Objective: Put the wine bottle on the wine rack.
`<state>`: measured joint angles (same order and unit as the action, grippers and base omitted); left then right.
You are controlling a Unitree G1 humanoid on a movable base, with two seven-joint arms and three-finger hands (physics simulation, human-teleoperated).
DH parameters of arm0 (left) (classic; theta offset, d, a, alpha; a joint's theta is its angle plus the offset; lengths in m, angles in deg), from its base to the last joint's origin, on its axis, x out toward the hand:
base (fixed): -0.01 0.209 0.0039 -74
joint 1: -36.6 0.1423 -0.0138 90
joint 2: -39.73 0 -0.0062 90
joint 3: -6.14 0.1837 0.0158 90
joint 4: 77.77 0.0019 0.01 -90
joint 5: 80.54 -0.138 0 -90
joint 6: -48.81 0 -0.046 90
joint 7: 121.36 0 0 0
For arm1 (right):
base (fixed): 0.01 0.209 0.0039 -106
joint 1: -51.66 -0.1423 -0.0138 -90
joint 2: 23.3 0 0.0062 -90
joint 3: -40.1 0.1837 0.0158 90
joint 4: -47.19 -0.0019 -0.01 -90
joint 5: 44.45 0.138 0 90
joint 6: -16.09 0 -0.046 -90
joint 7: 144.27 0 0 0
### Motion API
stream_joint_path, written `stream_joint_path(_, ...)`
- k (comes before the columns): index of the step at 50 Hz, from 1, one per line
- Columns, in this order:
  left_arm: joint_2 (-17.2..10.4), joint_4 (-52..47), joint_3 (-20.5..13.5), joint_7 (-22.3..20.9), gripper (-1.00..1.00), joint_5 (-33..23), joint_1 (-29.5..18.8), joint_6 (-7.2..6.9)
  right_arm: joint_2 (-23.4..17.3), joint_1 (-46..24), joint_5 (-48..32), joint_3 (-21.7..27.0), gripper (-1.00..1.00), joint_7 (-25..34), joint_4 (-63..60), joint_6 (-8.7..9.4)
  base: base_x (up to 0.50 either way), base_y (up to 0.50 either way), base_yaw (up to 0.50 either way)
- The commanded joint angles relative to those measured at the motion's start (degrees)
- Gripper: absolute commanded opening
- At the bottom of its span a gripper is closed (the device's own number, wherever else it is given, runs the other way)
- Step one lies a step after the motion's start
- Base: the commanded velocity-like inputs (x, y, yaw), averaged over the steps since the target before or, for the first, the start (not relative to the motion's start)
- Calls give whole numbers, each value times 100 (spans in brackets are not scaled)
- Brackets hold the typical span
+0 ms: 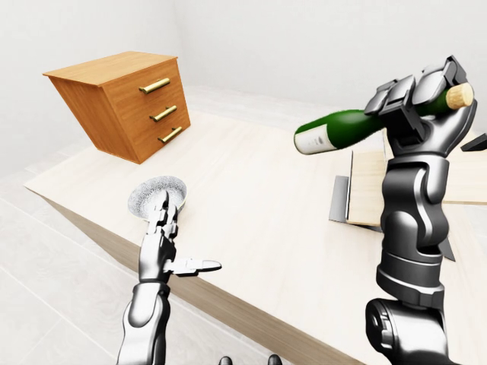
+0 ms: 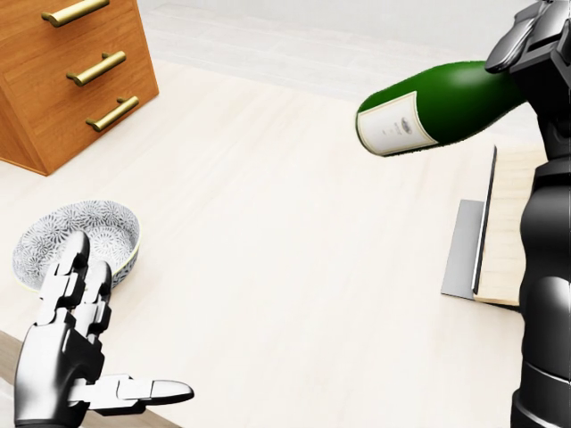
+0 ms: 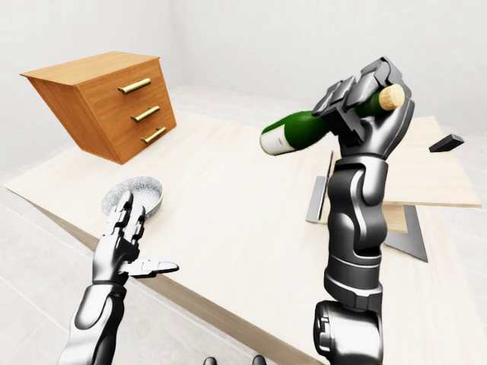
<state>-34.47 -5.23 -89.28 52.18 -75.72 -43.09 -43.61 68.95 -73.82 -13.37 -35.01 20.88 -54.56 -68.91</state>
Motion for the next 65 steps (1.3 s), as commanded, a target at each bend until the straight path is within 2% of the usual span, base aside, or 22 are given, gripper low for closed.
stream_joint_path(1, 3, 71, 32, 6, 100, -5, -3, 42, -504, -45, 218, 275, -100, -246, 188, 0, 0, 0, 0)
stream_joint_path(13, -14, -23, 9, 26, 100, 17, -2, -35, -923, -259, 695, 445, -100, -208, 622, 0, 0, 0, 0)
stream_joint_path(31, -18, 8, -23, 40, 100, 28, -51, -49, -1440, -433, 1793, 709, -100, -325, 1007, 0, 0, 0, 0)
stream_joint_path(38, -19, 95, -34, 48, 100, 18, -84, -7, -1768, -297, 2238, 936, -100, -422, 1058, 0, 0, 0, 0)
stream_joint_path(43, -15, 14, -17, 55, 100, 23, -65, -58, -1945, -170, 2408, 1005, -100, -464, 1073, 0, 0, 0, 0)
stream_joint_path(48, -11, 67, -6, 67, 100, 3, -78, -17, -2094, 23, 2575, 1075, -100, -476, 1060, 0, 0, 0, 0)
stream_joint_path(55, -14, -35, -5, 92, 100, 9, -69, -96, -2299, 172, 2792, 1207, -100, -509, 972, 0, 0, 0, 0)
stream_joint_path(62, 6, -12, 52, 127, 100, -38, -74, -58, -2490, 197, 2999, 1321, -100, -541, 964, 0, 0, 0, 0)
stream_joint_path(65, -7, -91, 42, 133, 100, -24, -67, -119, -2594, 204, 3114, 1379, -100, -527, 996, 0, 0, 0, 0)
